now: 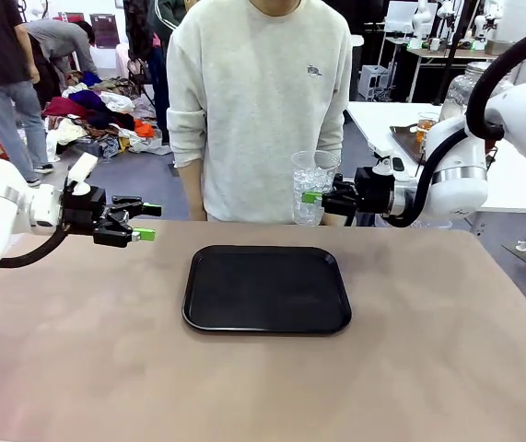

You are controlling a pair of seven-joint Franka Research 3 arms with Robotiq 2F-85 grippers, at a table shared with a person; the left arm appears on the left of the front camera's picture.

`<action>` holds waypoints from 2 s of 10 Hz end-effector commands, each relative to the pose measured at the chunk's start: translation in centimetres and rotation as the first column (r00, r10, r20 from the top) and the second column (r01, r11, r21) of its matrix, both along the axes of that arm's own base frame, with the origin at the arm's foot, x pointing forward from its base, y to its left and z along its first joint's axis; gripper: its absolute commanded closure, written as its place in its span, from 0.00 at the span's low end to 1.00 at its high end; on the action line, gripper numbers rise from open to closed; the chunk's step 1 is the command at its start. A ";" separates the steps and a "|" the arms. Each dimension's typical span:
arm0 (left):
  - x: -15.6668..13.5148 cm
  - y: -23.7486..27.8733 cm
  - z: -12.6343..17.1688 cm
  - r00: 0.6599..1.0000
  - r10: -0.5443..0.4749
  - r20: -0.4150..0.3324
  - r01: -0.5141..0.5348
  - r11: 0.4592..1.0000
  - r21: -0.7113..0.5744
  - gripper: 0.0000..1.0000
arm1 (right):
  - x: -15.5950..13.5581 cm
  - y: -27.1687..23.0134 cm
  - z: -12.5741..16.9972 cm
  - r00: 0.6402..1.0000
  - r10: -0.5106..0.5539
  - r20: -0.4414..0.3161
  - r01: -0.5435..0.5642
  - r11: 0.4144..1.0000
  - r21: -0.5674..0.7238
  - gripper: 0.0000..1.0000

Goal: Pour the drink into the iced cup.
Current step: Open the gripper to release the iced cup you were holding.

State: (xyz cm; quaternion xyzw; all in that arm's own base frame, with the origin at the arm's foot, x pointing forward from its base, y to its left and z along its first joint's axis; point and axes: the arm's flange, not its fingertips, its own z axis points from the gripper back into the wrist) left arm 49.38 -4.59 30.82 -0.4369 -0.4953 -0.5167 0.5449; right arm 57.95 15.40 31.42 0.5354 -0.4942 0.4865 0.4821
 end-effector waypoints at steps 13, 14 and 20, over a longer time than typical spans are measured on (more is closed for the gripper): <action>0.0 -0.1 0.2 1.000 0.008 -0.002 -0.008 1.000 -0.008 0.00 | -0.2 0.0 0.5 1.000 0.000 0.014 0.000 1.000 0.002 0.53; 0.0 -0.1 0.2 1.000 0.008 -0.002 -0.008 1.000 -0.008 0.00 | -0.2 0.0 0.5 1.000 0.000 0.014 0.000 1.000 0.002 0.53; 0.0 -0.1 0.2 1.000 0.008 -0.002 -0.008 1.000 -0.008 0.00 | -0.2 0.0 0.5 1.000 0.000 0.014 0.000 1.000 0.002 0.53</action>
